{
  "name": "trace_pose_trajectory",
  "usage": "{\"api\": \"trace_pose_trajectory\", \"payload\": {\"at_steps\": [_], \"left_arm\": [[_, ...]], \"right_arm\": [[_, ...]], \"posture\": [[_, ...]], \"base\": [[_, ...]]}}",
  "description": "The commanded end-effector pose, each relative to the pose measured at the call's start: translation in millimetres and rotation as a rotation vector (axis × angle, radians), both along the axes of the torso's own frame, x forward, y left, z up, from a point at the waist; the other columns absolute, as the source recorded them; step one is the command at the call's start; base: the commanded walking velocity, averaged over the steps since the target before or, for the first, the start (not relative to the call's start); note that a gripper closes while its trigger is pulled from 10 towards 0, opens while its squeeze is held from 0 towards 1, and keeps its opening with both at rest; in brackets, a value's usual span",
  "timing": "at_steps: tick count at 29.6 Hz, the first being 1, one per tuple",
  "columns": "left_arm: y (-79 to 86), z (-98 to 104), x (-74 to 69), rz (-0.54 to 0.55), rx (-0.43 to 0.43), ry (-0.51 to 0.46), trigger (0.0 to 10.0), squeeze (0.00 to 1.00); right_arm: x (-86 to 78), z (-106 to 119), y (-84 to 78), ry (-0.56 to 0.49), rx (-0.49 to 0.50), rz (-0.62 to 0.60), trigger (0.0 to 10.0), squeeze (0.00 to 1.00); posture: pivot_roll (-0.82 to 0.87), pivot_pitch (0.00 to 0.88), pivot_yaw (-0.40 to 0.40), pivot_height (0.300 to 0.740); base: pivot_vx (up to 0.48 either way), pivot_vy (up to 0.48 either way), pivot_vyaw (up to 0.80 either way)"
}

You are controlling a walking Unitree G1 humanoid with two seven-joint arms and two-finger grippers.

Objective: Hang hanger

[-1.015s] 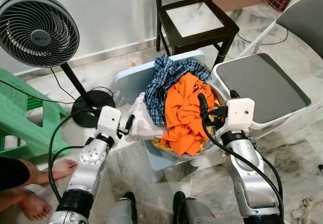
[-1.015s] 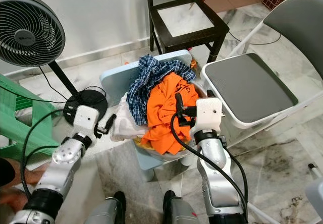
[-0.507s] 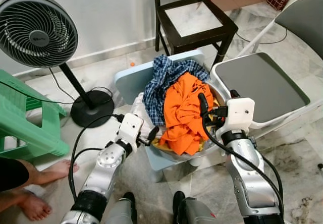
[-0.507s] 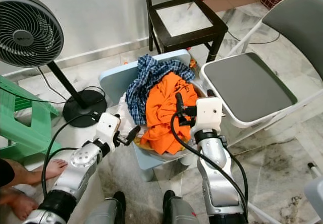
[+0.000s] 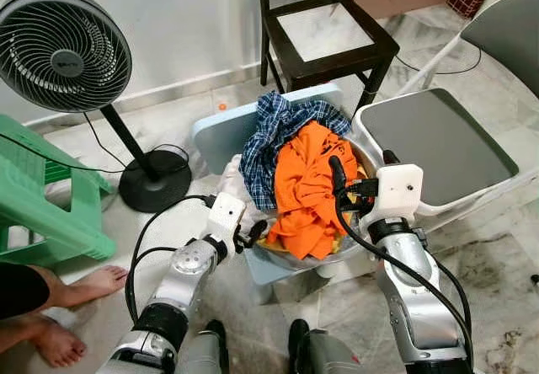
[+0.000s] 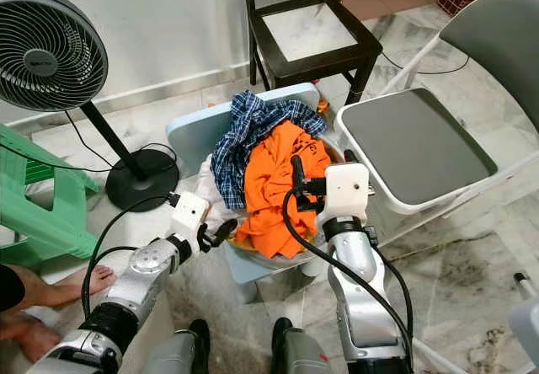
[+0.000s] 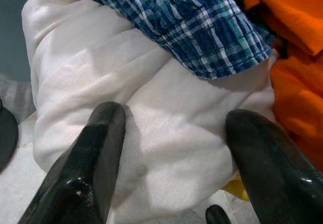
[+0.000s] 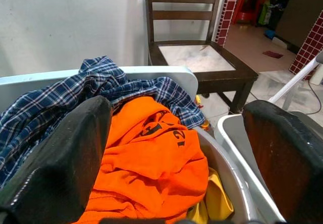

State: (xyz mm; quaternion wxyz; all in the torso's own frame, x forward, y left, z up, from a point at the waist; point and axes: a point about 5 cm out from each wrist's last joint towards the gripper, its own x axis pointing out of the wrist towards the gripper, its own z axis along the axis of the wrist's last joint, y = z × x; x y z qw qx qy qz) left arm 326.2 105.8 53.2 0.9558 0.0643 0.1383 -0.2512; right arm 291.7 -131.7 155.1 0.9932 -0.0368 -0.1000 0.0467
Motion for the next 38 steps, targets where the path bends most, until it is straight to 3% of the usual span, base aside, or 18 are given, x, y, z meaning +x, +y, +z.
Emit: {"api": "trace_pose_trajectory", "payload": {"at_steps": [1,19,27,33,38], "left_arm": [[4.3,-15.2,-7.9,0.010,0.011,0.071,0.0,0.00],[9.5,-10.1,-2.7,0.044,-0.030,0.051,0.0,0.00],[7.1,-1.2,-5.0,0.043,-0.067,-0.047,0.0,0.00],[18.3,3.4,-11.9,0.067,-0.063,-0.119,0.0,0.00],[31.7,17.5,-18.9,0.117,-0.072,-0.218,0.0,0.00]], "right_arm": [[-2.1,-1.0,-0.1,0.005,-0.001,-0.002,10.0,0.00],[-0.9,-2.1,-1.1,0.009,0.004,-0.011,10.0,0.00],[-2.6,-4.2,-1.2,0.030,0.006,0.025,10.0,0.00],[-6.5,-15.3,-4.8,0.107,-0.018,0.133,10.0,0.00],[-4.8,-19.6,-13.9,0.135,-0.055,0.136,10.0,0.00]], "posture": [[0.09,0.291,-0.011,0.740],[0.08,0.290,-0.010,0.740],[0.08,0.290,-0.018,0.740],[0.09,0.294,-0.019,0.740],[0.09,0.301,-0.018,0.740]], "base": [[0.000,0.000,0.00],[0.000,0.000,0.00],[0.000,0.000,0.00],[0.000,0.000,0.00],[0.000,0.000,0.00]]}}
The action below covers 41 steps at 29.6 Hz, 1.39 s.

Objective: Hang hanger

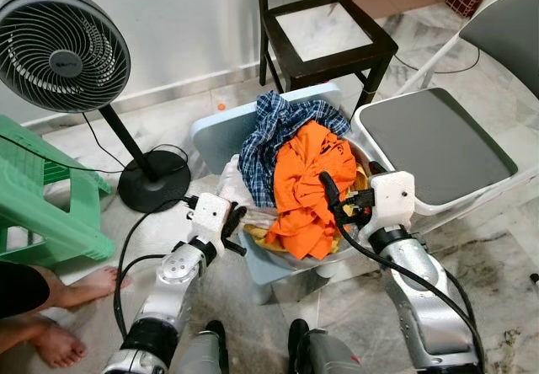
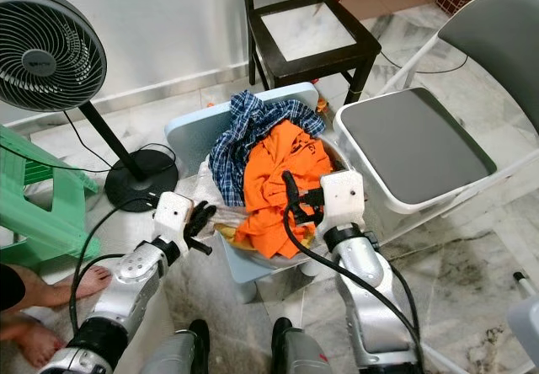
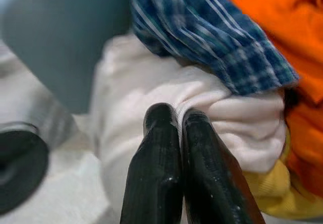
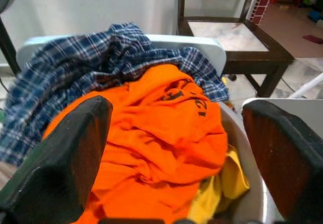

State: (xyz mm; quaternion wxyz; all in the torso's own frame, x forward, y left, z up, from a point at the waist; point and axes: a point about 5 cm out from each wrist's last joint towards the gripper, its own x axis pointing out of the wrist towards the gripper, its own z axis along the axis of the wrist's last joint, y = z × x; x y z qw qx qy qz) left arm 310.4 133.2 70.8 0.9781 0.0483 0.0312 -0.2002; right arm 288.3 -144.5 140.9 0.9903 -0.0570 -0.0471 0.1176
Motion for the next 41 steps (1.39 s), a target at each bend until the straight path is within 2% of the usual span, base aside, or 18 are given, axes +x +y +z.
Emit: {"api": "trace_pose_trajectory", "payload": {"at_steps": [1,4,6,8,10,12,16,18,19,20,21,24,30,33,34,37,41], "left_arm": [[6.7,0.7,-5.2,0.028,-0.002,-0.014,0.0,0.00],[14.3,-4.9,-16.2,0.047,0.016,-0.006,0.0,0.00],[14.3,-3.9,-17.9,0.046,0.017,-0.013,0.0,0.00],[10.8,11.8,-18.1,0.031,0.018,-0.114,0.0,0.00],[8.5,42.3,-19.7,0.024,0.026,-0.299,0.0,0.00],[9.0,61.6,-20.7,0.030,0.031,-0.407,0.0,0.00],[13.4,91.2,-20.1,0.056,0.080,-0.555,0.0,0.00],[15.3,97.6,-18.7,0.069,0.083,-0.578,0.0,0.00],[22.2,120.1,-12.9,0.111,0.095,-0.653,0.0,0.00],[22.2,120.1,-12.9,0.111,0.095,-0.653,0.0,0.00],[27.1,137.8,-7.7,0.135,0.097,-0.707,0.0,0.00],[34.4,165.2,1.6,0.166,0.111,-0.781,0.0,0.00],[46.8,203.0,16.6,0.199,0.150,-0.875,0.0,0.00],[47.4,208.6,23.2,0.191,0.161,-0.885,0.0,0.00],[43.5,211.1,29.7,0.168,0.173,-0.888,0.0,0.00],[37.2,213.2,36.1,0.148,0.173,-0.887,0.0,0.00],[19.9,221.0,49.2,0.103,0.171,-0.904,0.0,0.00]], "right_arm": [[-1.0,-5.2,-1.5,0.028,0.002,0.001,10.0,0.00],[1.7,-4.9,0.8,0.030,0.005,0.004,10.0,0.00],[1.9,-5.2,2.3,0.032,0.005,0.008,10.0,0.00],[1.3,-5.3,6.9,0.026,-0.005,0.025,10.0,0.00],[0.6,-5.1,9.3,0.019,-0.010,0.030,10.0,0.00],[1.2,-4.4,10.0,0.010,-0.007,0.022,10.0,0.00],[2.3,-3.8,10.2,0.001,0.003,0.006,10.0,0.00],[2.4,-3.7,10.4,0.000,0.003,0.005,10.0,0.00],[2.2,-3.2,10.6,-0.005,0.006,0.000,10.0,0.00],[2.2,-3.2,10.6,-0.005,0.006,0.000,10.0,0.00],[2.0,-3.4,10.2,-0.007,0.007,-0.003,10.0,0.00],[2.5,-4.3,7.5,-0.007,0.001,-0.012,10.0,0.00],[4.5,-5.4,5.8,-0.010,-0.001,-0.034,10.0,0.00],[4.6,-6.3,8.7,-0.009,0.002,-0.035,10.0,0.00],[4.4,-7.0,11.8,-0.008,0.007,-0.036,10.0,0.00],[4.3,-7.6,13.9,-0.006,0.013,-0.038,10.0,0.00],[3.1,-9.3,14.4,-0.003,0.021,-0.051,10.0,0.00]], "posture": [[0.10,0.302,-0.017,0.740],[0.11,0.302,-0.018,0.740],[0.11,0.303,-0.020,0.740],[0.11,0.301,-0.021,0.740],[0.12,0.301,-0.022,0.740],[0.12,0.299,-0.021,0.740],[0.12,0.297,-0.020,0.740],[0.12,0.295,-0.017,0.740],[0.12,0.293,-0.015,0.740],[0.12,0.293,-0.015,0.740],[0.12,0.292,-0.014,0.740],[0.13,0.288,-0.010,0.740],[0.13,0.279,-0.002,0.740],[0.13,0.277,0.002,0.740],[0.13,0.276,0.006,0.740],[0.13,0.276,0.010,0.740],[0.12,0.278,0.022,0.740]], "base": [[0.000,0.000,0.00],[0.000,0.000,0.00],[0.000,0.000,0.00],[0.000,0.000,0.00],[0.000,0.000,0.00],[0.000,0.000,0.00],[0.000,0.000,0.00],[0.000,0.000,0.00],[0.000,0.000,0.00],[0.000,0.000,0.00],[0.000,0.000,0.00],[0.000,0.000,0.00],[0.000,0.000,0.00],[0.000,0.000,0.00],[0.000,0.000,0.00],[0.000,0.000,0.00],[0.000,0.000,0.00]]}}
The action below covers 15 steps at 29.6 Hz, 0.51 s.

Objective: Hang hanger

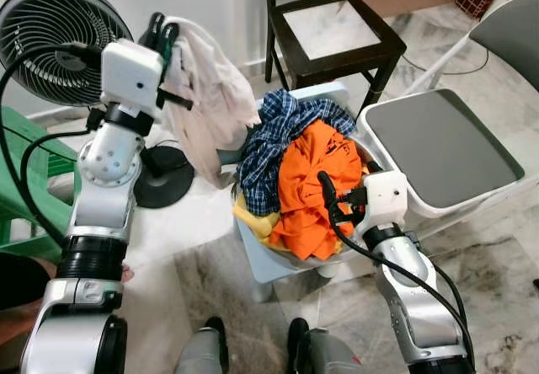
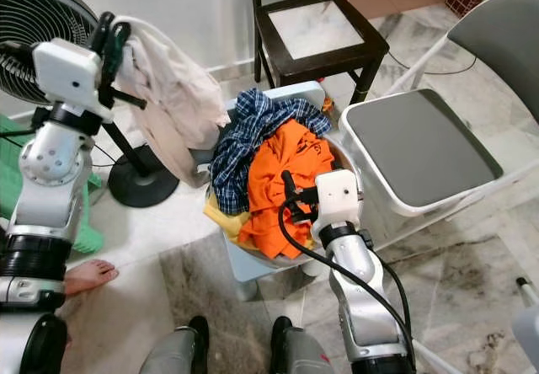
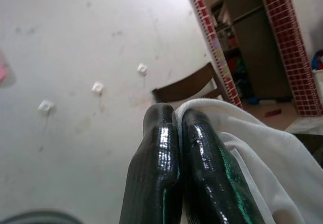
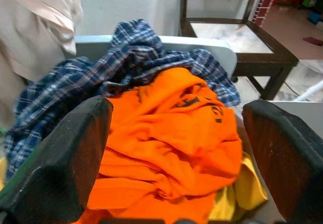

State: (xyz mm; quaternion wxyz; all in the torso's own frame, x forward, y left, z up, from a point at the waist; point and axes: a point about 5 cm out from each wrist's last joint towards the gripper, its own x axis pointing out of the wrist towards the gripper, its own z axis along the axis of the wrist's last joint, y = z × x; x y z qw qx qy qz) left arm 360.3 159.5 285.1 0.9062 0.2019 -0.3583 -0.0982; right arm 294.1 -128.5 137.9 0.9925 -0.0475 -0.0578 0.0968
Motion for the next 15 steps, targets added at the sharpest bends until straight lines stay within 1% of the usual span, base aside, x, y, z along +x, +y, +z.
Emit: {"api": "trace_pose_trajectory", "payload": {"at_steps": [1,5,6,7,9,10,11,12,13,15], "left_arm": [[-10.3,9.4,0.9,-0.030,0.020,-0.051,0.0,0.00],[-26.6,22.8,8.0,-0.077,0.012,-0.083,0.0,0.00],[-32.7,26.7,10.3,-0.096,0.017,-0.091,0.0,0.00],[-32.7,26.7,10.3,-0.096,0.017,-0.091,0.0,0.00],[-42.2,29.7,14.0,-0.130,0.028,-0.093,0.0,0.00],[-42.2,29.7,14.0,-0.130,0.028,-0.093,0.0,0.00],[-47.4,30.8,14.9,-0.146,0.026,-0.094,0.0,0.00],[-56.3,32.7,15.3,-0.179,0.016,-0.094,0.0,0.00],[-56.3,32.7,15.3,-0.179,0.016,-0.094,0.0,0.00],[-80.5,39.6,12.8,-0.282,-0.040,-0.097,0.0,0.00]], "right_arm": [[-3.5,-6.4,-2.1,0.019,0.000,-0.010,10.0,0.00],[-8.2,-6.6,-7.7,0.024,0.010,0.005,10.0,0.00],[-9.1,-7.0,-13.0,0.031,0.008,-0.004,10.0,0.00],[-9.1,-7.0,-13.0,0.031,0.008,-0.004,10.0,0.00],[-11.4,-9.4,-17.2,0.052,0.018,0.004,10.0,0.00],[-11.4,-9.4,-17.2,0.052,0.018,0.004,10.0,0.00],[-13.7,-12.0,-15.4,0.071,0.026,0.037,10.0,0.00],[-17.2,-15.2,-11.7,0.090,0.023,0.084,10.0,0.00],[-17.2,-15.2,-11.7,0.090,0.023,0.084,10.0,0.00],[-22.0,-19.2,-5.9,0.111,0.004,0.140,10.0,0.00]], "posture": [[0.12,0.280,0.026,0.740],[0.10,0.286,0.039,0.740],[0.09,0.288,0.045,0.740],[0.09,0.288,0.045,0.740],[0.09,0.290,0.051,0.740],[0.09,0.290,0.051,0.740],[0.09,0.291,0.054,0.740],[0.08,0.291,0.054,0.740],[0.08,0.291,0.054,0.740],[0.08,0.291,0.052,0.740]], "base": [[0.000,0.000,0.00],[0.000,0.000,0.00],[0.000,0.000,0.00],[0.000,0.000,0.00],[0.000,0.000,0.00],[0.000,0.000,0.00],[0.000,0.000,0.00],[0.000,0.000,0.00],[0.000,0.000,0.00],[0.000,0.000,0.00]]}}
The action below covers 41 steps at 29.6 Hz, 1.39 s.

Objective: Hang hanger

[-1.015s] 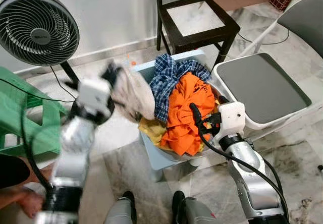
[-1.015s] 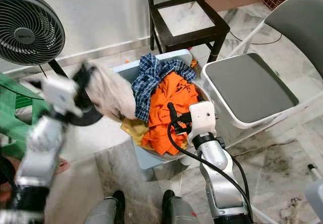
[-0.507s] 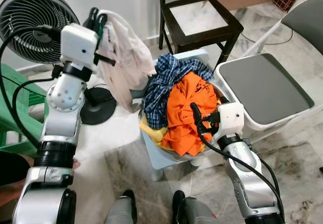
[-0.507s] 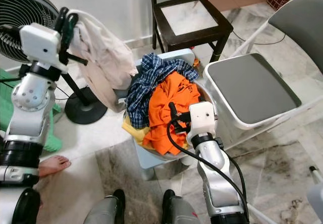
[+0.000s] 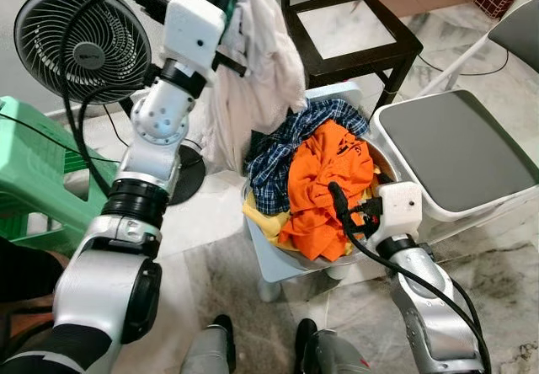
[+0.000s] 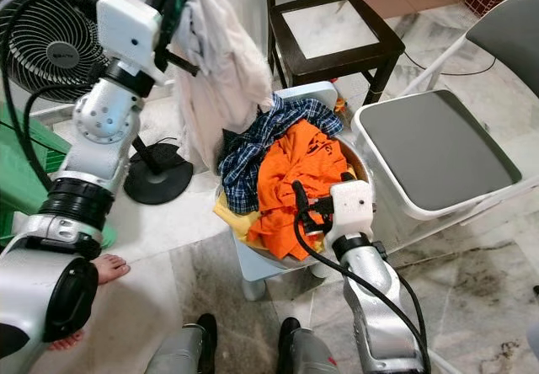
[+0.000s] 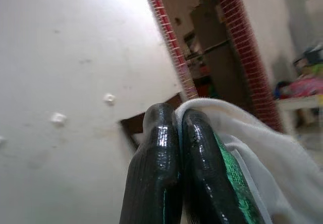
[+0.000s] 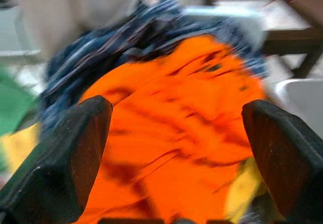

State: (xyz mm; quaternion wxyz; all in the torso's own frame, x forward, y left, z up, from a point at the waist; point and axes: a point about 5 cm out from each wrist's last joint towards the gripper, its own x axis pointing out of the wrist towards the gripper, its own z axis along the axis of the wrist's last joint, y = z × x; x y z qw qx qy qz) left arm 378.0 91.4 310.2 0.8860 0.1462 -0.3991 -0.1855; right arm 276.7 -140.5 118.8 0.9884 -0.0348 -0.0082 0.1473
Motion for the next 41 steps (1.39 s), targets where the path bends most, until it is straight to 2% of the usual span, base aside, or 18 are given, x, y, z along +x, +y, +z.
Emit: {"api": "trace_pose_trajectory", "payload": {"at_steps": [1,6,11,13,16,17,19,22,23,24,26,27,29,33,34,35,38,41], "left_arm": [[-17.6,16.0,-5.8,-0.080,-0.012,-0.060,0.0,0.00],[-56.2,36.4,-15.5,-0.196,-0.045,-0.123,0.0,0.00],[-71.4,49.0,-22.1,-0.260,-0.089,-0.148,0.0,0.00],[-85.7,51.6,-29.4,-0.336,-0.150,-0.139,0.0,0.00],[-95.2,53.3,-35.7,-0.384,-0.171,-0.147,0.0,0.00],[-102.9,54.0,-40.4,-0.427,-0.187,-0.147,0.0,0.00],[-111.8,47.4,-44.6,-0.479,-0.209,-0.117,0.0,0.00],[-115.5,41.0,-45.0,-0.498,-0.208,-0.091,0.0,0.00],[-116.8,23.4,-44.5,-0.499,-0.192,-0.051,0.0,0.00],[-114.8,5.7,-42.9,-0.497,-0.190,0.003,0.0,0.00],[-108.5,-10.5,-39.9,-0.477,-0.200,0.056,0.0,0.00],[-100.3,-24.0,-36.3,-0.448,-0.216,0.102,0.0,0.00],[-92.5,-34.3,-33.1,-0.424,-0.235,0.140,0.0,0.00],[-56.5,-76.2,-18.7,-0.291,-0.286,0.306,0.0,0.00],[-56.5,-76.2,-18.7,-0.291,-0.286,0.306,0.0,0.00],[-46.9,-86.8,-15.8,-0.256,-0.301,0.349,0.0,0.00],[-33.4,-106.3,-12.7,-0.198,-0.319,0.437,0.0,0.00],[-31.2,-111.5,-12.7,-0.188,-0.322,0.461,0.0,0.00]], "right_arm": [[-5.2,-0.5,6.4,0.005,-0.011,0.044,10.0,0.00],[1.0,-1.1,0.0,0.002,-0.034,-0.048,10.0,0.00],[1.4,-6.2,-13.1,0.026,-0.051,-0.142,10.0,0.00],[-0.9,-9.7,-18.7,0.045,-0.075,-0.157,10.0,0.00],[-0.7,-10.0,-22.8,0.047,-0.085,-0.181,10.0,0.00],[0.5,-8.9,-24.0,0.043,-0.087,-0.193,10.0,0.00],[2.3,-7.4,-23.1,0.036,-0.093,-0.201,10.0,0.00],[3.2,-6.9,-23.1,0.033,-0.095,-0.206,10.0,0.00],[3.9,-6.3,-23.2,0.028,-0.102,-0.217,10.0,0.00],[4.5,-5.4,-24.6,0.025,-0.107,-0.231,10.0,0.00],[4.7,-4.7,-27.1,0.022,-0.111,-0.249,10.0,0.00],[4.9,-4.1,-29.5,0.020,-0.112,-0.263,10.0,0.00],[5.2,-3.7,-30.8,0.020,-0.114,-0.270,10.0,0.00],[8.5,0.1,-33.1,0.008,-0.132,-0.269,10.0,0.00],[8.5,0.1,-33.1,0.008,-0.132,-0.269,10.0,0.00],[10.3,1.6,-33.7,0.004,-0.139,-0.270,10.0,0.00],[14.2,4.4,-34.2,-0.004,-0.146,-0.269,10.0,0.00],[15.6,5.5,-34.3,-0.009,-0.149,-0.267,10.0,0.00]], "posture": [[0.08,0.291,0.051,0.740],[0.08,0.288,0.048,0.740],[0.07,0.292,0.050,0.740],[0.06,0.294,0.051,0.740],[0.06,0.295,0.048,0.740],[0.06,0.295,0.047,0.740],[0.06,0.295,0.047,0.740],[0.05,0.294,0.044,0.740],[0.05,0.294,0.044,0.740],[0.05,0.296,0.039,0.740],[0.05,0.298,0.035,0.740],[0.06,0.299,0.029,0.740],[0.06,0.299,0.029,0.740],[0.06,0.301,0.009,0.740],[0.06,0.301,0.009,0.740],[0.07,0.301,0.002,0.740],[0.07,0.298,-0.008,0.740],[0.07,0.298,-0.012,0.740]], "base": [[0.000,0.000,0.00],[0.000,0.000,0.00],[0.000,0.000,0.00],[0.000,0.000,0.00],[0.000,0.000,0.00],[0.000,0.000,0.00],[0.000,0.000,0.00],[0.000,0.000,0.00],[0.000,0.000,0.00],[0.000,0.000,0.00],[0.000,0.000,0.00],[0.000,0.000,0.00],[0.000,0.000,0.00],[0.000,0.000,0.00],[0.000,0.000,0.00],[0.000,0.000,0.00],[0.000,0.000,0.00],[0.000,0.000,0.00]]}}
